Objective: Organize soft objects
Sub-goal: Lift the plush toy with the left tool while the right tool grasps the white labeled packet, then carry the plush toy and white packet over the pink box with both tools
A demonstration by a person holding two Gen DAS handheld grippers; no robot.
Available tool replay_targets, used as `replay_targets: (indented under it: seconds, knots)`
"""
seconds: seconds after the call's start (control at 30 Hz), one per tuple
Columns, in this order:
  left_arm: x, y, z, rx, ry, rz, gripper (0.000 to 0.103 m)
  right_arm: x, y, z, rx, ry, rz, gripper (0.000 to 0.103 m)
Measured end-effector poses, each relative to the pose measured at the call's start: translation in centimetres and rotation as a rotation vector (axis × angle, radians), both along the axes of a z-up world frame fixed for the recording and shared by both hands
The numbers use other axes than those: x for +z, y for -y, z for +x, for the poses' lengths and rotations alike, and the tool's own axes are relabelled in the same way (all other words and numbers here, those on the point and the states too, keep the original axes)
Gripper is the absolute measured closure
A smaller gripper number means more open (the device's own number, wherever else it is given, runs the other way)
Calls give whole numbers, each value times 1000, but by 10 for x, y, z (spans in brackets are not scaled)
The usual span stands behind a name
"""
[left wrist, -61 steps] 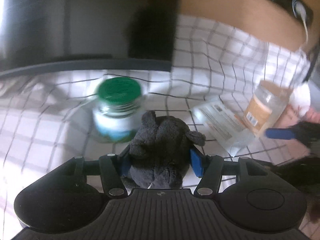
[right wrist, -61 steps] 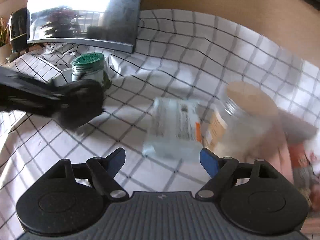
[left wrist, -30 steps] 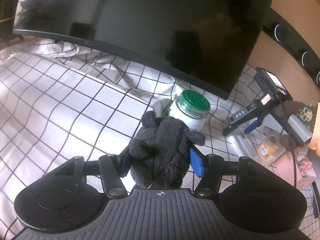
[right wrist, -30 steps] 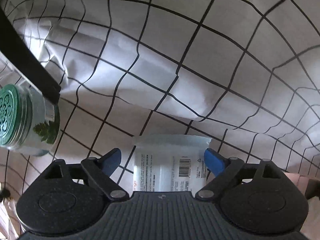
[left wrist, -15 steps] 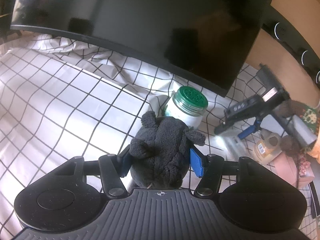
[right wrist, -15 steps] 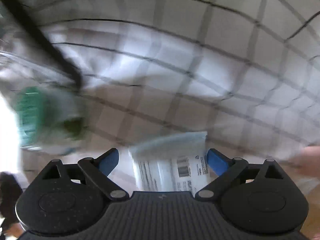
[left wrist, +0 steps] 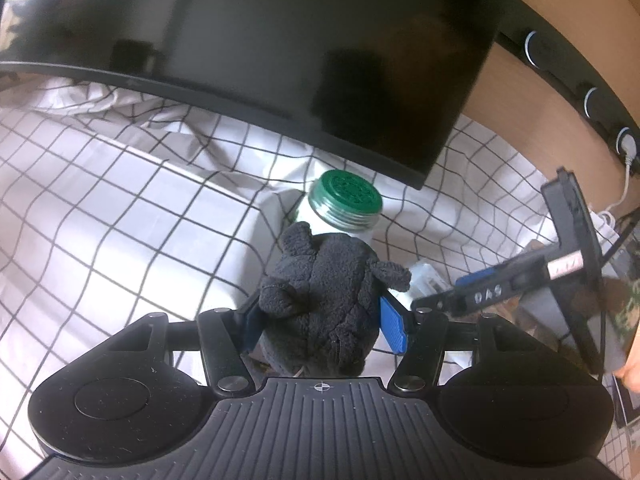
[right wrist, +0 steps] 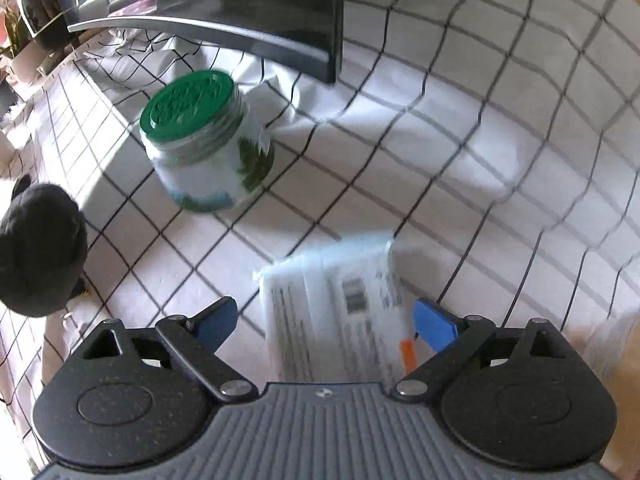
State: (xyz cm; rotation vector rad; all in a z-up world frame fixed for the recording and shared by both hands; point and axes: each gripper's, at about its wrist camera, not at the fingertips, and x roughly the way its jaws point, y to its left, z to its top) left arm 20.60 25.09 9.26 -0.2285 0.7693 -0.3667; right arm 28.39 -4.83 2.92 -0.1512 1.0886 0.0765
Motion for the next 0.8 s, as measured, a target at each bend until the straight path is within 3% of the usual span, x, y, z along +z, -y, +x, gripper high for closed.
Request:
replay_targets:
  seconds: [0.1, 0.27, 0.5, 0.63, 0.8]
  knots:
    - [2, 8, 2, -25, 2, 5, 39, -20, -2, -10, -67, 3, -8, 8]
    - [8, 32, 9, -82, 25, 23, 39, -14, 10, -34, -208, 101, -1, 18]
    - [15, 79, 35, -182, 56, 107, 39, -9, 10, -44, -181, 125, 1, 21]
    - [27, 98, 55, -195, 93, 167, 39, 9, 6, -42, -153, 182, 15, 24]
    - [53, 118, 73, -207, 166, 228, 39, 67, 9, -54, -130, 292, 23, 24]
